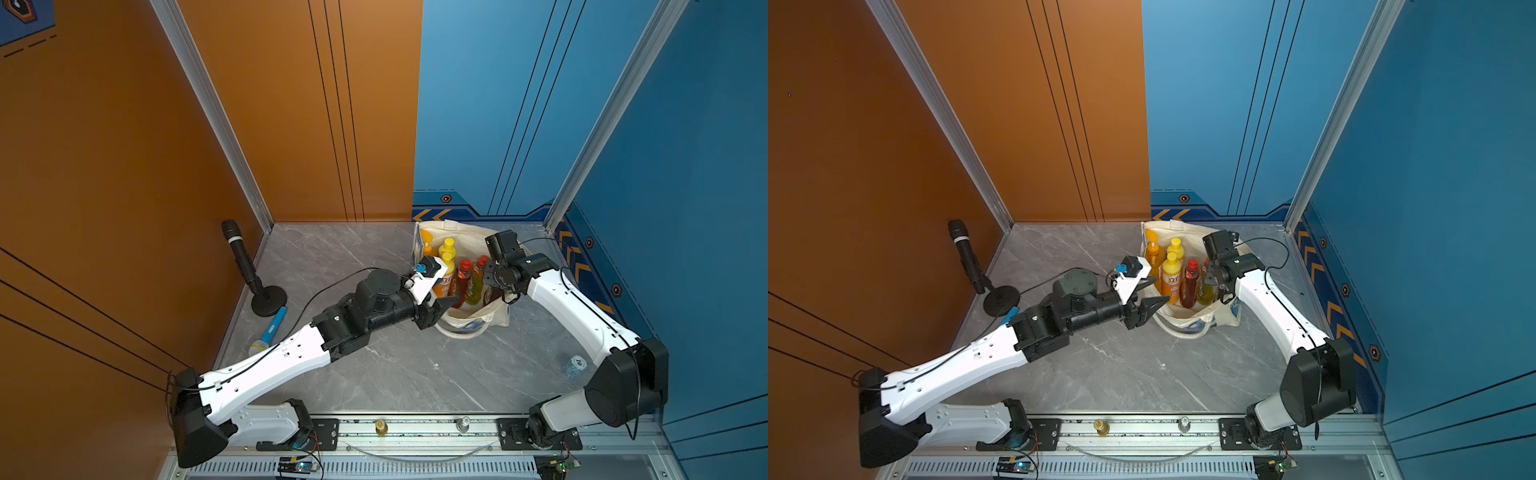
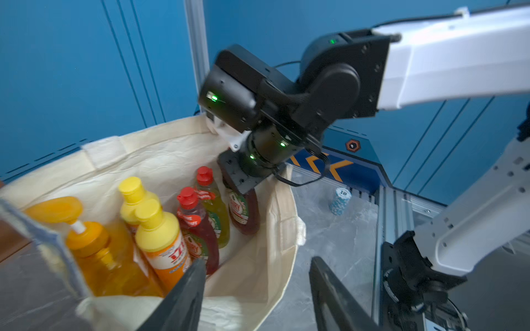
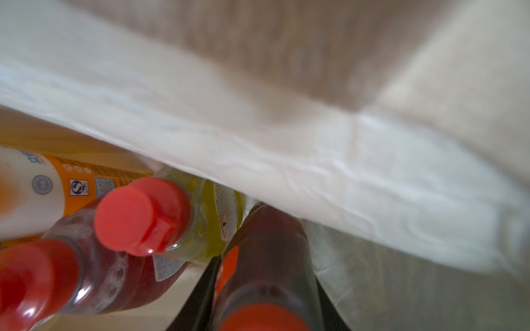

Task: Pack dish soap into the shopping bag
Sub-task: Place the bottle of dish soap in the shopping bag.

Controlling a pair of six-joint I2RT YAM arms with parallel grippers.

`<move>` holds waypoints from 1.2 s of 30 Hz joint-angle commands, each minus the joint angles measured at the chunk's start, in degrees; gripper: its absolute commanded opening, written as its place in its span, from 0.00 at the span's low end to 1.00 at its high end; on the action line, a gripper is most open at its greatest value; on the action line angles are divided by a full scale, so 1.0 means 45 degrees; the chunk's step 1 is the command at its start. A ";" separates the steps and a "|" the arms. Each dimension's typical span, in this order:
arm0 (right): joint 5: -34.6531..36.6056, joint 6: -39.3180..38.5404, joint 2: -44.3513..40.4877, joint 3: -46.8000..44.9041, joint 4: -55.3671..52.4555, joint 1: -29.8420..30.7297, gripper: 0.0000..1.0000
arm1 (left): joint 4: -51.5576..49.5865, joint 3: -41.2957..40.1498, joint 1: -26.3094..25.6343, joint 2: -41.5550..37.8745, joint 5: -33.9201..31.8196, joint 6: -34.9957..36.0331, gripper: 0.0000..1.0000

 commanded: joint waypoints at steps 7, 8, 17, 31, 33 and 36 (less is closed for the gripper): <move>0.0370 0.0402 -0.0342 0.0638 0.0157 0.0133 0.09 | 0.0066 0.1211 -0.1415 0.2794 0.0576 0.3052 0.60; 0.0383 0.0417 -0.0342 0.0616 0.0152 0.0151 0.09 | 0.0166 0.1297 -0.1508 0.3061 0.0278 0.3134 0.59; 0.0244 0.0558 -0.0303 0.0651 0.0307 0.0211 0.09 | 0.0779 0.1932 -0.1813 0.4771 -0.1451 0.3475 0.52; 0.0251 0.0860 -0.0089 0.1201 0.0160 0.0249 0.09 | 0.0779 0.2319 -0.1926 0.5128 -0.1018 0.3470 0.00; 0.0258 0.0987 -0.0108 0.1309 0.0157 0.0287 0.09 | 0.0779 0.2290 -0.1918 0.5064 -0.0869 0.3422 0.00; 0.0379 0.1122 0.0016 0.1495 0.0154 0.0458 0.09 | 0.0779 0.2280 -0.1930 0.4993 -0.0553 0.3297 0.00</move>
